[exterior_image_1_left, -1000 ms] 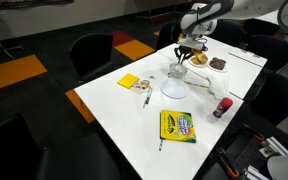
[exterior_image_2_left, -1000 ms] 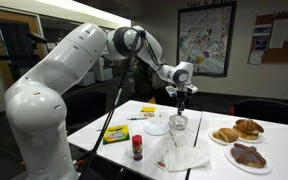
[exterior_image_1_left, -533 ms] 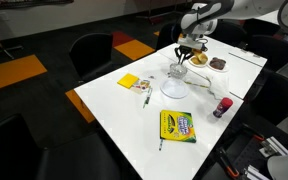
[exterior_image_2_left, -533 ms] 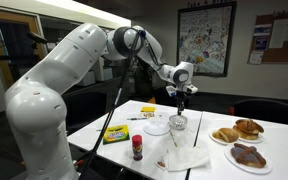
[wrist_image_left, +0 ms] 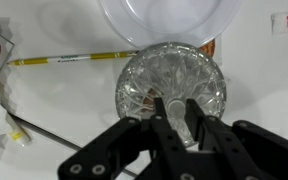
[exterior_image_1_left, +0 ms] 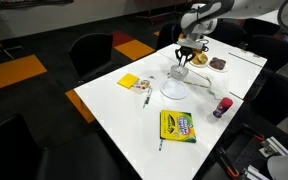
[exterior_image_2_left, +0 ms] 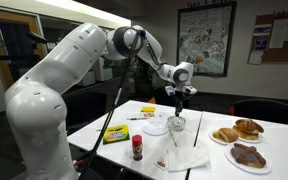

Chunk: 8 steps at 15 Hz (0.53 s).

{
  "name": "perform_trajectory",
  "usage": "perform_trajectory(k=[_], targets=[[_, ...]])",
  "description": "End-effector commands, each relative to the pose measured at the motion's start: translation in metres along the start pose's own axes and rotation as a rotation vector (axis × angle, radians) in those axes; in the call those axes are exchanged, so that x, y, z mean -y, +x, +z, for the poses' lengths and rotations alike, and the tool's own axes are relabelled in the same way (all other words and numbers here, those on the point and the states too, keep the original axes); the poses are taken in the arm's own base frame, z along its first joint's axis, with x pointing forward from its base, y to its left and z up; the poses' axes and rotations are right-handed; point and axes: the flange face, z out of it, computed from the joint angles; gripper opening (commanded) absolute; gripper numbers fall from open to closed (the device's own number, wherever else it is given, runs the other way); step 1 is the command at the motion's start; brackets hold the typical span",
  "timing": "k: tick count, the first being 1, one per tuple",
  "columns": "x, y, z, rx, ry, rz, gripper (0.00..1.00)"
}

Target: Pick up the glass lid from the table and put on the glass bowl.

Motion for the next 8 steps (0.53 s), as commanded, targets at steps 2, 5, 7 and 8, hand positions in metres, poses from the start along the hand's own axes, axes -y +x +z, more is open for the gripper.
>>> perform_trajectory(k=[2,5,7,8], targets=[[0.022,-0.032,-0.037,-0.043,-0.082,-0.062,0.67],[0.045,-0.065,-0.073,-0.114,-0.147,-0.133,0.89],[0.061,-0.092,-0.097,-0.167,-0.176,-0.182,0.99],[0.070,-0.108,-0.108,-0.197,-0.178,-0.212,1.00]])
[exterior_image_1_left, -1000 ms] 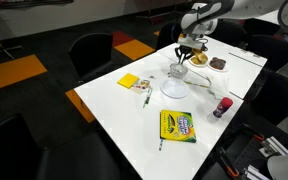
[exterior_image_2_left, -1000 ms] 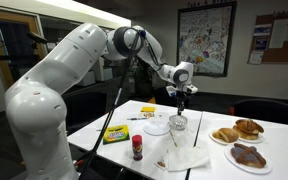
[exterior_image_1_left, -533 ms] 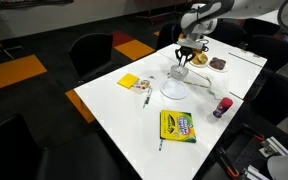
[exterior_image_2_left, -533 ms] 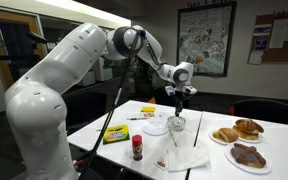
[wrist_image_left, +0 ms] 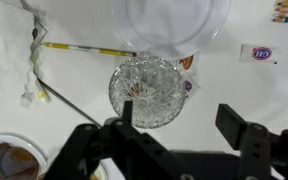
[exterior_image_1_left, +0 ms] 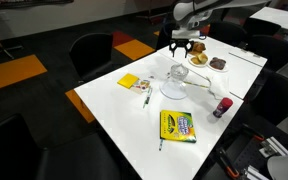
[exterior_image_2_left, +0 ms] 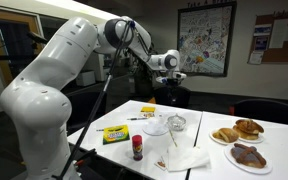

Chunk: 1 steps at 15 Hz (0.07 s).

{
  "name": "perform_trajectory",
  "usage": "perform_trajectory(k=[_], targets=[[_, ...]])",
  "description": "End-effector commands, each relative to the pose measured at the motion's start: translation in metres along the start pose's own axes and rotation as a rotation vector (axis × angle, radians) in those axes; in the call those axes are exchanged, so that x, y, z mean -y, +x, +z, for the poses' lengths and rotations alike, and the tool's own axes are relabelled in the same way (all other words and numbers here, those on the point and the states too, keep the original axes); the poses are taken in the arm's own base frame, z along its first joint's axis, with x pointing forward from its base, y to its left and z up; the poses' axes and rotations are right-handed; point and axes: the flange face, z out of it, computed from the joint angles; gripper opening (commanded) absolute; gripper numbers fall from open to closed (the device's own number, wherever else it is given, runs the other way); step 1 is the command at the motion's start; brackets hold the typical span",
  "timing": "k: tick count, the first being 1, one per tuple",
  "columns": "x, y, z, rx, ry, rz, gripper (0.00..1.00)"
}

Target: Pick up the glass lid from the table and put on the glass bowl.

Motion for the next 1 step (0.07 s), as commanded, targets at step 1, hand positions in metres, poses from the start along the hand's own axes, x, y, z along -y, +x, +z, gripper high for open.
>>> perform_trajectory(k=[1], targets=[[0.0169,-0.0370,-0.0486,-0.084,-0.036,-0.073,1.00]])
